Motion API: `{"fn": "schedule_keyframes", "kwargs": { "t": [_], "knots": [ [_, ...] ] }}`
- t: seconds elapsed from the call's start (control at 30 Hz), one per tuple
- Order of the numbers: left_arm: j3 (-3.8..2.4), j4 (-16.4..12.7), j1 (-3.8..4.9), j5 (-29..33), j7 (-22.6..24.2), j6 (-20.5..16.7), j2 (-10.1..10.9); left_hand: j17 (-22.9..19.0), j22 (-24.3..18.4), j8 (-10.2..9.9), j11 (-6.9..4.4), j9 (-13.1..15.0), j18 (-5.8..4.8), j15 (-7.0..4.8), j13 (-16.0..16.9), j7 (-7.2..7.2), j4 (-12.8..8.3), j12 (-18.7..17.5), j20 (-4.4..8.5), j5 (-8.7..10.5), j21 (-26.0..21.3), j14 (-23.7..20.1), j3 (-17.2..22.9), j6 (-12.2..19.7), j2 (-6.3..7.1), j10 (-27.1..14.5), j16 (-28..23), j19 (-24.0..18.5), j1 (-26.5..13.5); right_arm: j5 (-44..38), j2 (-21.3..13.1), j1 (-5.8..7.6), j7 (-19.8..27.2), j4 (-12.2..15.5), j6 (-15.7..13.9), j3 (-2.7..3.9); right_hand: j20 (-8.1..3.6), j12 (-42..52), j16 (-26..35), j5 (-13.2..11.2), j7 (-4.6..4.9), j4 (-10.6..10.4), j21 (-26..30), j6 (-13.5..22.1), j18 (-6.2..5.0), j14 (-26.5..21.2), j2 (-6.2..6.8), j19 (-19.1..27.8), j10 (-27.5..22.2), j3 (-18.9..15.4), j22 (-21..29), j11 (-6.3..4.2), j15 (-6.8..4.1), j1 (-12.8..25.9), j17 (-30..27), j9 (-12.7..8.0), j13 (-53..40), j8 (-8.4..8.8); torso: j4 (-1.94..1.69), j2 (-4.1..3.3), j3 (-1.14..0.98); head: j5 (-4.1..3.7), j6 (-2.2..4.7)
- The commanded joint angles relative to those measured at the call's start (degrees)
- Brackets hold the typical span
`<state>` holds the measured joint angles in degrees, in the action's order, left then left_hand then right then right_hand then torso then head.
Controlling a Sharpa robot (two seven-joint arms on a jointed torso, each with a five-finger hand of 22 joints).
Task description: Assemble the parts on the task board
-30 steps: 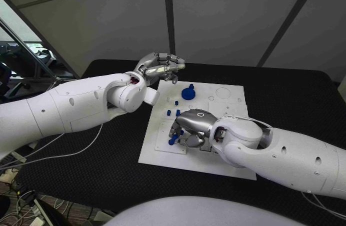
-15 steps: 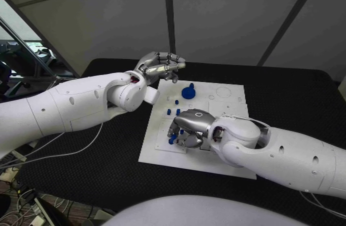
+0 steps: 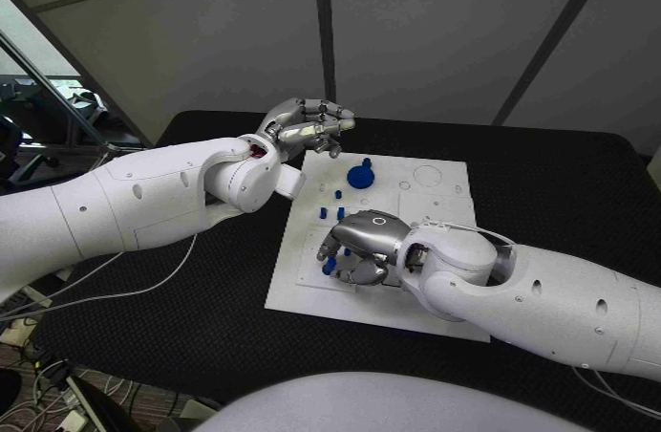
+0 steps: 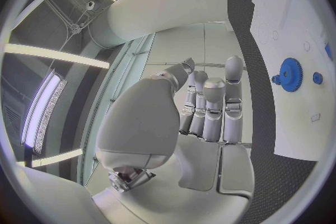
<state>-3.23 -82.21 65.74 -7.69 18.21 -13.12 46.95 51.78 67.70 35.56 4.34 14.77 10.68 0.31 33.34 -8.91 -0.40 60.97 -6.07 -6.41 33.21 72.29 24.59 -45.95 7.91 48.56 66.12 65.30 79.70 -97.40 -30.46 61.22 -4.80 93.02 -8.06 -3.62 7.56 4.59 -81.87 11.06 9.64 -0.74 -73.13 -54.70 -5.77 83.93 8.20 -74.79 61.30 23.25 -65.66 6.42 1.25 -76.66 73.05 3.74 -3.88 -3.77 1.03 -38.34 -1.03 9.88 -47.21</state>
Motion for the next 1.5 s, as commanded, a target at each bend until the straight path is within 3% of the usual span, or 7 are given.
{"fn": "schedule_keyframes", "kwargs": {
  "t": [0.03, 0.37, 0.6, 0.77, 0.93, 1.3, 1.5],
  "knots": [
    [-0.05, -0.11, 0.13, 0.33, 0.09, 0.54, 0.04, -0.09, 0.08, 0.1, -0.03, 0.06, -0.58, 0.08, -0.05, 0.13, 0.29, 0.15, -0.17, -0.1, 0.09, -0.46, -0.02, 0.35, -0.12, -0.25, 0.39, 0.04, -0.29, 0.33, -0.06, 0.07, 1.33, 0.09, -2.88, -0.01, 0.03, -0.29, 0.6, 0.3, -0.82, 0.07, 1.04, 2.86, -0.1, 2.44, 0.16, 0.93, -2.21, -1.2, 1.28, 0.17, 0.43, 0.51, -0.93, -0.06, 0.06, 0.3, 0.02, 0.0, 0.0, 0.06, -0.02],
    [-0.05, -0.17, 0.13, 0.33, 0.24, 0.43, 0.14, -0.1, 0.13, 0.23, -0.03, 0.09, -0.6, 0.08, -0.09, 0.14, 0.27, 0.21, -0.17, -0.11, 0.19, -0.46, 0.0, 0.39, -0.12, -0.26, 0.45, 0.1, -0.24, 2.63, -1.93, 0.06, 2.97, 2.09, -8.13, 0.0, 0.41, 1.72, 2.41, 0.74, -2.06, 0.17, 4.54, 9.21, -0.95, 1.67, -0.55, 3.35, -6.27, -5.53, 5.54, 0.64, 0.79, 0.5, -4.33, 0.18, -0.14, 0.09, 0.02, 0.03, -0.07, -0.09, 0.03],
    [-0.04, -0.09, 0.13, 0.33, 0.25, 0.45, 0.29, -0.1, 0.13, 0.23, -0.03, 0.09, -0.6, 0.08, -0.09, 0.14, 0.27, 0.21, -0.17, -0.11, 0.19, -0.46, 0.0, 0.39, -0.12, -0.26, 0.45, 0.1, -0.24, 4.81, -9.39, 0.47, 0.5, 7.33, -9.78, 0.3, -0.02, 5.55, 2.32, 1.22, 0.51, -0.39, 3.78, 5.17, -0.65, 1.88, -1.49, 2.06, -4.16, -7.81, 4.43, 0.1, 0.34, 0.7, -4.14, 0.98, -0.53, -1.27, 0.18, 0.31, 0.0, -0.64, 0.38],
    [0.02, -0.09, 0.12, 0.33, 0.27, 0.41, 0.53, -0.1, 0.13, 0.23, -0.03, 0.09, -0.6, 0.08, -0.09, 0.14, 0.27, 0.21, -0.17, -0.11, 0.19, -0.46, 0.0, 0.39, -0.12, -0.26, 0.45, 0.1, -0.24, 10.45, -17.25, 1.26, -3.78, 11.43, -10.55, 2.6, 0.02, 9.71, -0.82, 1.74, 1.05, -2.82, -0.24, 1.34, 0.47, 3.28, -1.2, -1.43, 2.16, -10.15, -0.83, -0.16, 0.26, 3.1, 1.41, 1.64, -1.86, -2.97, 0.54, 0.63, -0.01, -1.94, 0.93],
    [0.19, -0.09, 0.11, 0.33, 0.29, 0.35, 0.76, -0.1, 0.13, 0.23, -0.03, 0.09, -0.6, 0.08, -0.09, 0.14, 0.27, 0.21, -0.17, -0.11, 0.19, -0.46, 0.0, 0.39, -0.12, -0.26, 0.45, 0.1, -0.24, 14.25, -24.4, 1.82, -11.13, 15.14, -9.9, 3.75, -1.64, 17.08, -3.87, 4.91, -1.24, -5.63, -4.14, -0.48, 1.5, 4.35, 0.38, -4.54, 12.56, -14.18, -5.93, -2.84, -1.82, 5.76, 7.12, 1.88, -6.49, -3.94, 0.84, 0.88, -0.12, -3.88, 1.53],
    [0.43, -0.23, 0.08, 0.33, 0.43, 0.27, 0.88, -0.1, 0.13, 0.23, -0.03, 0.09, -0.6, 0.08, -0.09, 0.14, 0.27, 0.21, -0.17, -0.11, 0.19, -0.46, 0.0, 0.39, -0.12, -0.26, 0.45, 0.1, -0.24, 15.27, -32.15, 1.2, -25.58, 19.34, -8.64, 3.84, -3.54, 63.02, -8.05, 6.89, -3.44, -15.27, -9.21, -2.58, 3.04, 6.02, -1.24, -8.4, 18.03, -27.81, -12.98, -4.81, -3.52, 5.48, 16.73, 4.67, -57.98, -11.01, 1.2, 1.01, -0.26, -7.32, 2.24],
    [0.46, -0.21, 0.07, 0.33, 0.52, 0.31, 0.87, -0.1, 0.13, 0.23, -0.03, 0.09, -0.6, 0.08, -0.09, 0.14, 0.27, 0.21, -0.17, -0.11, 0.19, -0.46, 0.0, 0.39, -0.12, -0.26, 0.45, 0.1, -0.24, 12.94, -32.53, 0.14, -29.71, 20.16, -8.71, 3.49, -3.47, 71.38, -7.85, 6.75, -3.29, -15.94, -11.44, -0.06, 3.78, 5.9, -2.32, -10.32, 20.22, -31.18, -16.24, -4.57, -3.28, 6.17, 16.18, 6.46, -68.46, -14.24, 1.04, 1.05, -0.09, -7.97, 1.83]
  ]
}}
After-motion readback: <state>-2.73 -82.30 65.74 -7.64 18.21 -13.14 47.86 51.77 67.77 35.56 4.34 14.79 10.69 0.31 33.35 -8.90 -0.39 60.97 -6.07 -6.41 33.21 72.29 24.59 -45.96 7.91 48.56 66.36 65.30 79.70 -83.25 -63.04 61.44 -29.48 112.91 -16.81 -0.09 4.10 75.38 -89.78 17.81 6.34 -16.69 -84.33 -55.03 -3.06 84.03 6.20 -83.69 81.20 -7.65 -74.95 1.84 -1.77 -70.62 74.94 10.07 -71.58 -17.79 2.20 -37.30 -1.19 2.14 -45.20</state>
